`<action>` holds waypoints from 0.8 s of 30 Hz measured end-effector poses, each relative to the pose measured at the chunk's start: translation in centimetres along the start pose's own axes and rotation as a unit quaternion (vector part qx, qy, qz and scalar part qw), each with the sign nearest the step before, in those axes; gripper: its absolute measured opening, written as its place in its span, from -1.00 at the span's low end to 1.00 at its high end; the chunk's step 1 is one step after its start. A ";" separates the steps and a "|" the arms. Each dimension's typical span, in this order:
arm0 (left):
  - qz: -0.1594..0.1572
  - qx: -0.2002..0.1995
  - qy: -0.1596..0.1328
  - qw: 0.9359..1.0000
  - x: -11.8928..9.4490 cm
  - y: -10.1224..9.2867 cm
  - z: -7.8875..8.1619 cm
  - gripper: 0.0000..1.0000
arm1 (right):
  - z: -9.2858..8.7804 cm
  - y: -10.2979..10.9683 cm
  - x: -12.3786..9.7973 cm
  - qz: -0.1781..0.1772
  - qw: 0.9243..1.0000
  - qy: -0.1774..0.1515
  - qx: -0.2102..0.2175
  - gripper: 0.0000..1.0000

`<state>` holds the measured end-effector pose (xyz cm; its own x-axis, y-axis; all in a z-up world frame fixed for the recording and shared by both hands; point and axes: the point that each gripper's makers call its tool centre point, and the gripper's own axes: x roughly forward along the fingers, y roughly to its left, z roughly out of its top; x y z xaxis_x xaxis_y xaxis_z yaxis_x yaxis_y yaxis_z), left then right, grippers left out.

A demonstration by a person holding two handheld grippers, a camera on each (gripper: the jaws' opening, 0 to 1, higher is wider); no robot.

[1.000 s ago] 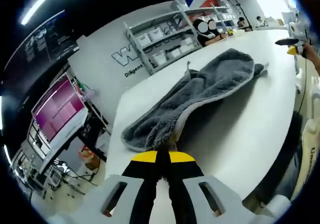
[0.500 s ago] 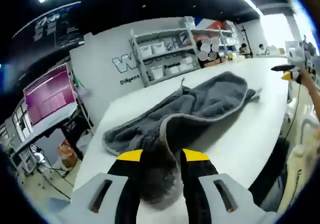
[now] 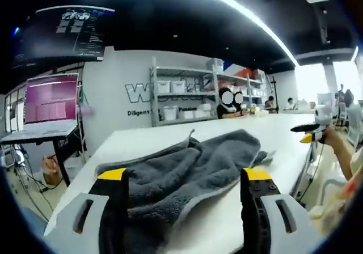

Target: Fold the towel on the table until its edges align and the towel forms a compact rectangular stack.

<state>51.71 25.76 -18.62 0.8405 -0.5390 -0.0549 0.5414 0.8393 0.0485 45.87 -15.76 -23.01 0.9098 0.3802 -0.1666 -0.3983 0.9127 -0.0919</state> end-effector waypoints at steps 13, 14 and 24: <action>0.008 -0.015 -0.012 1.000 -0.1 -1.7 0.7 0.91 | 0.5 1.6 2.0 0.017 1.000 0.016 -0.001 0.77; 0.009 -0.012 -0.014 1.000 -0.4 -1.9 0.9 0.91 | 0.6 1.9 2.2 0.018 1.000 0.015 0.000 0.77; -0.010 -0.017 0.000 1.000 -0.8 -3.0 0.4 0.88 | 2.1 5.6 5.8 0.066 0.998 0.010 0.017 0.47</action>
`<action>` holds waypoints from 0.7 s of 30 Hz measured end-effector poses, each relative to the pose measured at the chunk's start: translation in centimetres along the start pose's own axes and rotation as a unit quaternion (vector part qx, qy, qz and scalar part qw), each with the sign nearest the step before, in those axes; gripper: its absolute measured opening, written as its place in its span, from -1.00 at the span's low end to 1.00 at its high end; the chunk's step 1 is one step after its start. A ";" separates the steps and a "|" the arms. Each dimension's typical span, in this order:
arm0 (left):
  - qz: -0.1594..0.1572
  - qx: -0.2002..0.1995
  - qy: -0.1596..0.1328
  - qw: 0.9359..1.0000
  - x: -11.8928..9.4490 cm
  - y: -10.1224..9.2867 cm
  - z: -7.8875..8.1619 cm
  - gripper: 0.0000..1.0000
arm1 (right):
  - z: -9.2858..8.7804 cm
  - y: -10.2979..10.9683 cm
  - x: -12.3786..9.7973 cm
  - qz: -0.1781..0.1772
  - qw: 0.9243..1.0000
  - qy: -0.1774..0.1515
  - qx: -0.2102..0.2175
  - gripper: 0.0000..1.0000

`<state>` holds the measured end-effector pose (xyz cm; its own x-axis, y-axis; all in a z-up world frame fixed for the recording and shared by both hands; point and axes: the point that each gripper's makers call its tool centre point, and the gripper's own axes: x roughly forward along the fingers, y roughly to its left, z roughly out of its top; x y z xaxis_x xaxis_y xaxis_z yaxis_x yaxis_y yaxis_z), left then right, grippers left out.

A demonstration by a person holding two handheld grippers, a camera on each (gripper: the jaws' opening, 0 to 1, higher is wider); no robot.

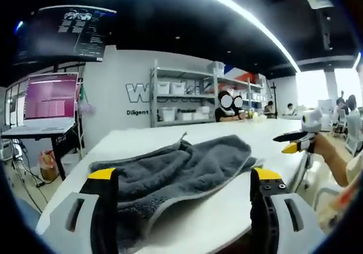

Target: Fold the towel on the table until its edges align and the towel forms a compact rectangular stack.

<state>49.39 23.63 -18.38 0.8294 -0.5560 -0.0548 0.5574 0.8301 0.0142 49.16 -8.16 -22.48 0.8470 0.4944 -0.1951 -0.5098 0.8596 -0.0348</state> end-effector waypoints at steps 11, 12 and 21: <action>-0.013 -0.009 0.013 1.000 0.4 -0.5 -0.8 0.84 | 0.0 2.8 5.1 0.034 0.999 0.018 0.000 0.27; -0.014 -0.008 0.014 1.000 0.4 -0.6 -0.8 0.84 | -0.2 2.9 5.4 0.033 0.999 0.023 0.001 0.25; -0.016 -0.004 0.020 1.000 0.4 -0.7 -0.8 0.81 | -1.7 1.8 7.2 0.015 0.999 0.050 -0.005 0.02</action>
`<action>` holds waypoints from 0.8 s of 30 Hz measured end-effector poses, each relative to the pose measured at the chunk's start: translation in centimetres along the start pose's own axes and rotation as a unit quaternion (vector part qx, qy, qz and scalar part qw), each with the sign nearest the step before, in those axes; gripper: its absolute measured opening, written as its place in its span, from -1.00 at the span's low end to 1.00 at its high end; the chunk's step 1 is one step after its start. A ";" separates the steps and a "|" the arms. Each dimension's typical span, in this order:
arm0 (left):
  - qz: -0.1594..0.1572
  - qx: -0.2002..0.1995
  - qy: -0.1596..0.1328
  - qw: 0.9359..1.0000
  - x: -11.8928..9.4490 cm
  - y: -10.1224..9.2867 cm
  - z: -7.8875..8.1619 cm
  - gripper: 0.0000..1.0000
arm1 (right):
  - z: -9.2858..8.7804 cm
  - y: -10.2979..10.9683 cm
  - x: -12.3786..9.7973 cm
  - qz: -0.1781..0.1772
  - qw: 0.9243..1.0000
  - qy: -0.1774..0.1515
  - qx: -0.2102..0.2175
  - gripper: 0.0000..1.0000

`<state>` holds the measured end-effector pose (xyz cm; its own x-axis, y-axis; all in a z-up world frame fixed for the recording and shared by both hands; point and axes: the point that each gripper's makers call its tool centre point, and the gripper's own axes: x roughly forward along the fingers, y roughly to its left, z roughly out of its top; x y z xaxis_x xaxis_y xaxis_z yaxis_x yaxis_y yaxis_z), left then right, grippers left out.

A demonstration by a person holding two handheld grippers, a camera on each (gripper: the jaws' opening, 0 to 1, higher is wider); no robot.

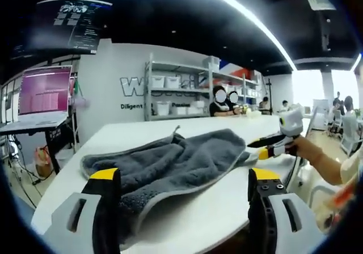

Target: Fold the towel on the table until its edges align and the towel forms a compact rectangular stack.

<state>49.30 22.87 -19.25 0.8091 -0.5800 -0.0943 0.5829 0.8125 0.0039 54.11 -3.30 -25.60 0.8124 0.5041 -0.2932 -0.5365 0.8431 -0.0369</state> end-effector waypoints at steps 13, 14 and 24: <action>0.003 0.002 0.009 1.000 -0.2 0.0 -0.4 0.75 | -0.9 1.9 0.6 0.056 0.998 0.016 0.017 -0.68; 0.002 0.002 0.009 1.000 -0.2 0.0 -0.4 0.75 | -0.9 2.0 0.6 0.059 0.998 0.017 0.019 -0.77; 0.011 0.004 0.010 1.000 -0.5 0.5 -0.3 0.74 | -0.4 2.3 0.4 0.050 0.994 0.026 -0.093 -1.00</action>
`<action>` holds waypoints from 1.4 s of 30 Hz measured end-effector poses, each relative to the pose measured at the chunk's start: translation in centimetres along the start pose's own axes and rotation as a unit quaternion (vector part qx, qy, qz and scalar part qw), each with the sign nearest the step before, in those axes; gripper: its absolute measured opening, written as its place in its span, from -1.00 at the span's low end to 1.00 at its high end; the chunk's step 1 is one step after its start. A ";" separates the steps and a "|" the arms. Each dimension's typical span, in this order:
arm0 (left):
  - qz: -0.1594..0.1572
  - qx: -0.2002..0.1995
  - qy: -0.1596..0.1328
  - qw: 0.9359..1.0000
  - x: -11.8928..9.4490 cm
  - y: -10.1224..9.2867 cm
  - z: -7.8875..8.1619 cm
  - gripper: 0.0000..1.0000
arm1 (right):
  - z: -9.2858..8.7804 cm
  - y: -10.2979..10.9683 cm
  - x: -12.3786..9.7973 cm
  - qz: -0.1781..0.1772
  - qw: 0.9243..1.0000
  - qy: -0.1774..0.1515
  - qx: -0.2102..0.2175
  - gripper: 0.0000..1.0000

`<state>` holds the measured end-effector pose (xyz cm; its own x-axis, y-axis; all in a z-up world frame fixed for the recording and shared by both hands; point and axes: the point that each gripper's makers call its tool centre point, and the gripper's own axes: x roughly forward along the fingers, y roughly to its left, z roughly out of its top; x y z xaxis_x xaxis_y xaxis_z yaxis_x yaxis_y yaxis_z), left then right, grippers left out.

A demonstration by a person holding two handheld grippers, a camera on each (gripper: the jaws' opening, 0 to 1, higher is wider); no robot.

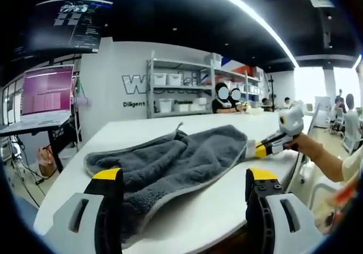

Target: Fold the towel on the table until its edges align and the towel forms a compact rectangular stack.

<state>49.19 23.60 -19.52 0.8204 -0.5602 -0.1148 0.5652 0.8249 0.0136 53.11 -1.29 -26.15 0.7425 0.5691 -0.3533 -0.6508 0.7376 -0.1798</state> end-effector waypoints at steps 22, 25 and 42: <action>0.021 -0.017 0.019 0.999 0.3 2.0 -1.7 0.71 | 7.0 -5.2 -4.3 -0.141 0.951 0.040 -0.272 -1.00; 0.022 -0.019 0.024 0.999 0.4 2.1 -1.9 0.71 | 8.7 -5.9 -4.5 -0.149 0.948 0.034 -0.281 -1.00; 0.024 -0.027 0.046 0.998 1.2 2.7 -3.4 0.68 | 17.3 -8.9 -5.7 -0.192 0.919 0.026 -0.343 -1.00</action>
<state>51.41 25.44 -23.04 0.8332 -0.5131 -0.2059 0.5183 0.8546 -0.0321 57.44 -4.84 -6.64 0.9414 0.2833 -0.1832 -0.3022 0.4668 -0.8311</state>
